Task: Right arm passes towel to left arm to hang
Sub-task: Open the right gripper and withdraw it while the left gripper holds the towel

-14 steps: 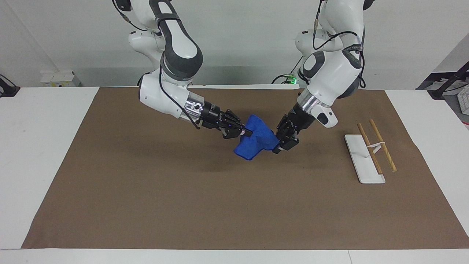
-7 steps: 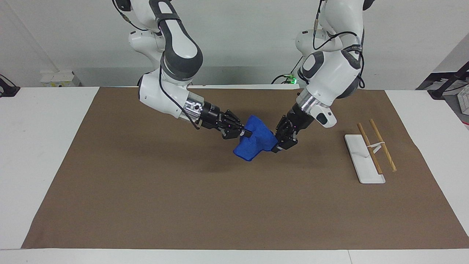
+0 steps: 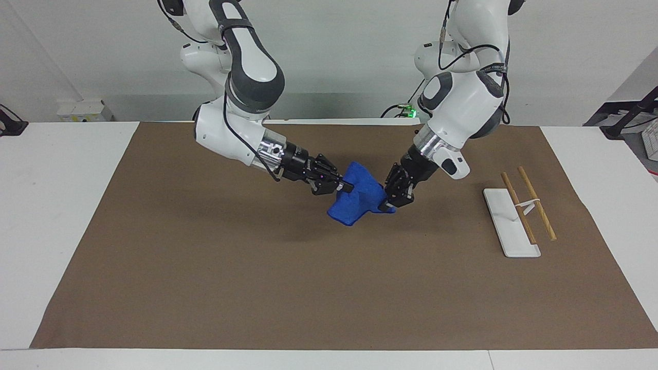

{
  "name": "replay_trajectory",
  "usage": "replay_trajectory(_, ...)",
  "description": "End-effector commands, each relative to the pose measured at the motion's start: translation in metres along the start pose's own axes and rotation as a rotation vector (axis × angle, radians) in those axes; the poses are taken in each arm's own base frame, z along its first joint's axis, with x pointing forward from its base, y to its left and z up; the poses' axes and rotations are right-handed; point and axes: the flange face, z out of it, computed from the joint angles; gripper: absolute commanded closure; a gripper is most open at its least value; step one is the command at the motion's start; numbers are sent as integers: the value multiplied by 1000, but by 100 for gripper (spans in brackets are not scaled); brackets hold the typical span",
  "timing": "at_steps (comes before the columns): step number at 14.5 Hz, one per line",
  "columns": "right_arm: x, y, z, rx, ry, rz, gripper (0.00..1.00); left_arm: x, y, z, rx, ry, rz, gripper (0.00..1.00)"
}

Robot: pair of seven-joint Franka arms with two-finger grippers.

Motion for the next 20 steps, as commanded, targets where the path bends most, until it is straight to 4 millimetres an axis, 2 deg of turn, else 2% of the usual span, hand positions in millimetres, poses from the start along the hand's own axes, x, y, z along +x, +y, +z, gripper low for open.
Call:
replay_trajectory(1, -3, 4, -3, 17, -3, 4, 98, 1, 1, 2, 10, -12, -6, 100)
replay_trajectory(4, -3, 4, -3, 16, -2, 3, 97, -3, 4, -2, 26, -19, 0, 100)
replay_trajectory(5, -3, 4, -3, 16, -2, 3, 92, -3, 4, -3, 28, -20, 4, 100)
replay_trajectory(6, -3, 4, -3, 17, -3, 4, 78, -3, 4, -3, 27, -19, 10, 100)
replay_trajectory(7, -3, 4, -3, 15, 0, -4, 51, -3, 4, -3, 25, -19, 23, 100)
replay_trajectory(8, -2, 4, -4, 10, 9, -35, 14, -3, 4, -3, 22, -20, 24, 100)
replay_trajectory(9, -2, 4, -4, -6, 31, -118, 0, -3, 4, -3, 22, -20, 25, 100)
replay_trajectory(11, 1, 4, -3, -67, 110, -269, 0, -3, 5, -4, 18, -19, 26, 100)
replay_trajectory(12, 6, 0, -9, -114, 177, -361, 0, 1, 5, -5, 21, -18, 20, 100)
replay_trajectory(15, 24, -4, -19, -312, 412, -713, 0, 15, 6, -7, 24, -46, -34, 100)
replay_trajectory(16, 36, -8, -32, -364, 469, -787, 0, 20, 7, -9, 19, -57, -57, 100)
replay_trajectory(18, 66, -19, -72, -489, 558, -900, 0, 28, 9, -12, 10, -80, -100, 100)
replay_trajectory(20, 89, -32, -130, -620, 630, -1031, 0, 56, 13, -20, -5, -66, -148, 100)
